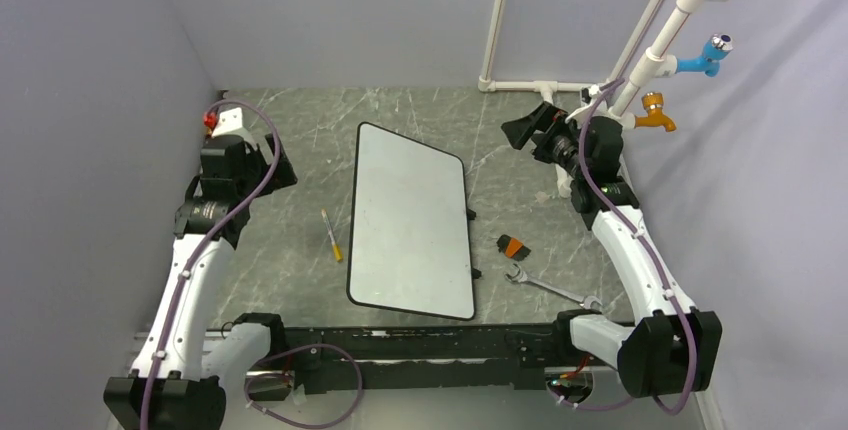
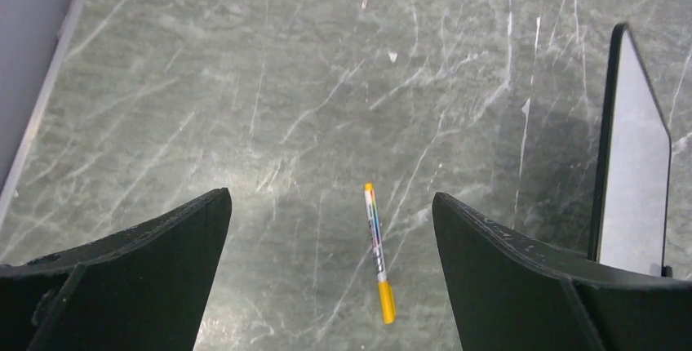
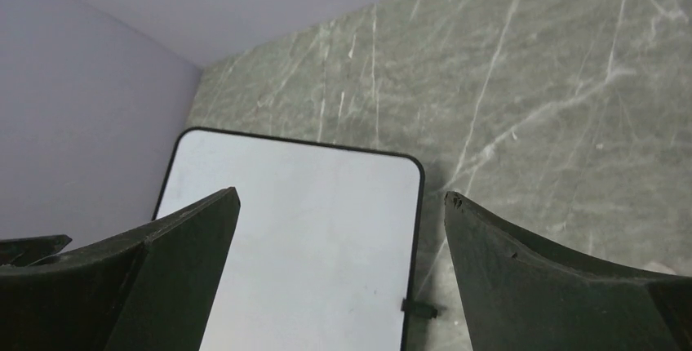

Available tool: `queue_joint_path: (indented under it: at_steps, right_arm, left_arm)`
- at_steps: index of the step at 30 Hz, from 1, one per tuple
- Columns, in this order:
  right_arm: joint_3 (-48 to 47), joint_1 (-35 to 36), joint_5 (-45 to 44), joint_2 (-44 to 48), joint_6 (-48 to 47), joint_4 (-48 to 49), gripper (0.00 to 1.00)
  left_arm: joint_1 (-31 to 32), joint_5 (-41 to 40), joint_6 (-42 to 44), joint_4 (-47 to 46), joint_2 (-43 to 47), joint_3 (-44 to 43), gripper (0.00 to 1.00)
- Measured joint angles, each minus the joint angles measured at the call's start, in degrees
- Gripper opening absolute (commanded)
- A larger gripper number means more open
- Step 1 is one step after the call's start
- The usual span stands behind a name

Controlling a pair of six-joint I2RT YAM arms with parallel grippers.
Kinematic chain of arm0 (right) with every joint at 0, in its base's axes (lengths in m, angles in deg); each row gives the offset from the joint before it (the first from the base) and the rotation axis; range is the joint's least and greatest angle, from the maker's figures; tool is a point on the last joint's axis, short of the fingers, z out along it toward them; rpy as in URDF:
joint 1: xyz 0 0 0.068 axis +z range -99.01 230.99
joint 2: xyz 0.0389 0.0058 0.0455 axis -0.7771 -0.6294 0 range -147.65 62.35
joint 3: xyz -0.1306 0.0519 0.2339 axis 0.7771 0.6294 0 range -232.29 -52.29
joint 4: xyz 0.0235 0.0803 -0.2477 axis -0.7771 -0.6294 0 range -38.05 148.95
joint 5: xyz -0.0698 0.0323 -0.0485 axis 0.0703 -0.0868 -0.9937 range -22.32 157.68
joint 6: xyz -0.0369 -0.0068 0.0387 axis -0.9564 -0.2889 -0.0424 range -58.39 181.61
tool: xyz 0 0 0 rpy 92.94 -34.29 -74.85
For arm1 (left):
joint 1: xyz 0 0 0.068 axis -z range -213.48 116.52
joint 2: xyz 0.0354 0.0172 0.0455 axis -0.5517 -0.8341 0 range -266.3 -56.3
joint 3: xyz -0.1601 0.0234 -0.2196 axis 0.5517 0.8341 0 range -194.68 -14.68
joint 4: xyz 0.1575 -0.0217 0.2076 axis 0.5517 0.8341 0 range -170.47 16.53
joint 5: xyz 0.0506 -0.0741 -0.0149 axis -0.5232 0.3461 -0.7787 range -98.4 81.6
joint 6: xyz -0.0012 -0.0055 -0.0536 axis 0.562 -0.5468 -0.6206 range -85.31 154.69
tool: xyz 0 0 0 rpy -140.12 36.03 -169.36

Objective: Write a sentence on the whiteboard
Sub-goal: Pick up the whiteboard marker from the center of the board.

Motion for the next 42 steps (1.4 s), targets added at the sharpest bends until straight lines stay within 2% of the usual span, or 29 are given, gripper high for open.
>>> queue_joint_path:
  at_steps: [6, 15, 21, 31, 37, 42]
  right_arm:
    - [-0.1, 1.7, -0.5, -0.6, -0.3, -5.0, 1.00]
    - [-4.1, 13.6, -8.1, -4.0, -3.5, -15.2, 0.99]
    - [-3.3, 15.8, -12.3, -3.8, -3.9, -19.4, 0.99]
    - [-2.8, 16.1, -13.7, -3.9, -3.9, -24.3, 0.99]
    - [-2.8, 16.2, -13.7, -3.9, -3.9, -25.0, 0.99]
    - [-2.8, 16.5, -13.7, -3.9, -4.2, -25.9, 0.99]
  left_arm:
    - [0.5, 1.1, -2.5, 2.8, 4.0, 5.4, 0.99]
    - [2.6, 2.8, -6.9, 6.2, 6.5, 11.6, 0.93]
    - [4.2, 2.8, -10.3, 6.1, 6.3, 14.8, 0.85]
    - [6.9, 4.2, -14.5, 1.7, 0.8, 21.9, 0.75]
    - [7.4, 4.9, -15.8, -3.9, -4.1, 22.9, 0.64]
    - [9.6, 5.0, -16.9, -7.2, -9.4, 22.9, 0.60]
